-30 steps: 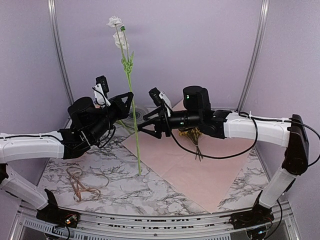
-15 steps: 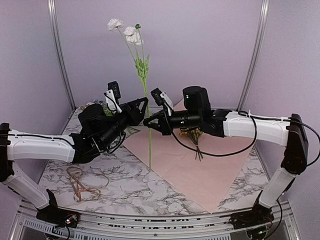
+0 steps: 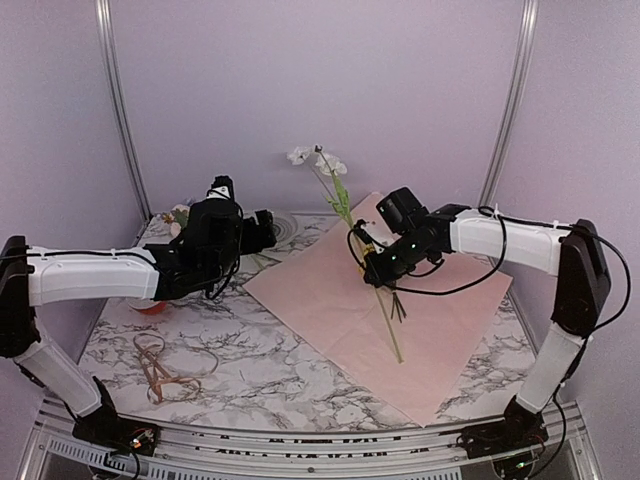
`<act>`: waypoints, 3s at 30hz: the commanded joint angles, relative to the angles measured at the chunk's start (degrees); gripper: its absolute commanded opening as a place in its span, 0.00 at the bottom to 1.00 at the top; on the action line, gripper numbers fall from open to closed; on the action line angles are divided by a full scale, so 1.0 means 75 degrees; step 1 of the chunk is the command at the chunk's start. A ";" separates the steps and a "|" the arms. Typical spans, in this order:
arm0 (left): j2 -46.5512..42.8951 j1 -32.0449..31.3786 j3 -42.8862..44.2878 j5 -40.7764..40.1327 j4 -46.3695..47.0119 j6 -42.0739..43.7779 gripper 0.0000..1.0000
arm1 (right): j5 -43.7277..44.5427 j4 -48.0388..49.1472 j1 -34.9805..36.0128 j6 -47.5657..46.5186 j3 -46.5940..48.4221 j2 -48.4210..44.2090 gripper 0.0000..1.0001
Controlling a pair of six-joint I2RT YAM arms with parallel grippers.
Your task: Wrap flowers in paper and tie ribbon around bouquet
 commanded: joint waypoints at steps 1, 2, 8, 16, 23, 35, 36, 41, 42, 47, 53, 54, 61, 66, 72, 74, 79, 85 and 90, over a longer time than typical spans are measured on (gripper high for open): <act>0.0361 0.0899 0.0527 0.0339 -0.1691 -0.0908 0.95 | 0.0745 -0.1020 -0.0228 -0.0016 0.0485 0.0569 0.00; 0.0526 0.1037 0.0627 0.0336 -0.1854 -0.0805 0.91 | 0.0823 -0.1025 -0.0267 0.0050 0.0564 0.0713 0.00; 0.2163 0.1923 0.2153 0.0454 -0.3485 -0.0852 0.90 | 0.1356 -0.1108 -0.0312 0.0262 0.1000 0.1600 0.00; 0.4057 0.2652 0.3749 0.1550 -0.3980 -0.1464 0.85 | 0.1865 -0.1209 -0.0312 0.0577 0.1199 0.2082 0.12; 0.5591 0.2900 0.4770 0.2168 -0.4478 -0.2076 0.80 | 0.1754 -0.1065 -0.0312 0.0691 0.1108 0.2039 0.14; 0.5928 0.3113 0.4760 0.2510 -0.4460 -0.2609 0.19 | 0.1607 -0.0928 -0.0301 0.0642 0.0872 0.1565 0.15; 0.5753 0.3114 0.4581 0.2418 -0.4411 -0.2673 0.14 | 0.1622 -0.0928 -0.0301 0.0648 0.0849 0.1537 0.15; 0.4526 0.3132 0.3235 0.1841 -0.3962 -0.2959 0.00 | 0.1649 -0.0906 -0.0301 0.0607 0.0825 0.1446 0.15; 0.4261 0.3131 0.2972 0.1741 -0.3827 -0.2995 0.00 | 0.1658 -0.0905 -0.0298 0.0604 0.0837 0.1434 0.15; 0.2932 0.3136 0.1789 0.1078 -0.3098 -0.2920 0.00 | 0.1652 -0.0877 -0.0289 0.0581 0.0804 0.1275 0.15; 0.1294 0.3033 0.0658 0.0152 -0.1948 -0.1935 0.00 | 0.1661 -0.0701 -0.0173 0.0426 0.0696 0.0888 0.15; 0.0999 0.2928 0.0425 0.0151 -0.1461 -0.1648 0.00 | 0.1627 -0.0654 -0.0137 0.0376 0.0693 0.0820 0.15; -0.0897 0.1926 -0.1078 0.1153 0.2031 0.0078 0.00 | 0.1224 0.0336 0.0613 -0.0395 0.0624 0.0084 0.16; -0.1683 0.0784 -0.2055 0.2818 0.4910 0.1029 0.00 | -0.1094 0.2180 0.1413 -0.1027 0.0401 -0.0693 0.16; -0.1599 -0.0144 -0.2487 0.4066 0.6866 0.0656 0.00 | -0.3816 0.6594 0.1821 0.0316 -0.0707 -0.1291 0.51; -0.1386 -0.0390 -0.2472 0.4251 0.7456 0.0649 0.00 | -0.4234 0.7196 0.1911 0.0653 -0.0705 -0.1104 0.59; -0.0985 -0.0587 -0.2163 0.4603 0.7645 0.0541 0.00 | -0.4555 0.7126 0.2133 0.0652 -0.0433 -0.0726 0.58; -0.0805 -0.0604 -0.2146 0.4652 0.7714 0.0394 0.00 | -0.4434 0.7110 0.2131 0.0689 -0.0531 -0.0614 0.42; -0.0801 -0.0614 -0.1949 0.4703 0.7715 0.0397 0.00 | -0.4001 0.6835 0.2134 0.0636 -0.0356 -0.0375 0.27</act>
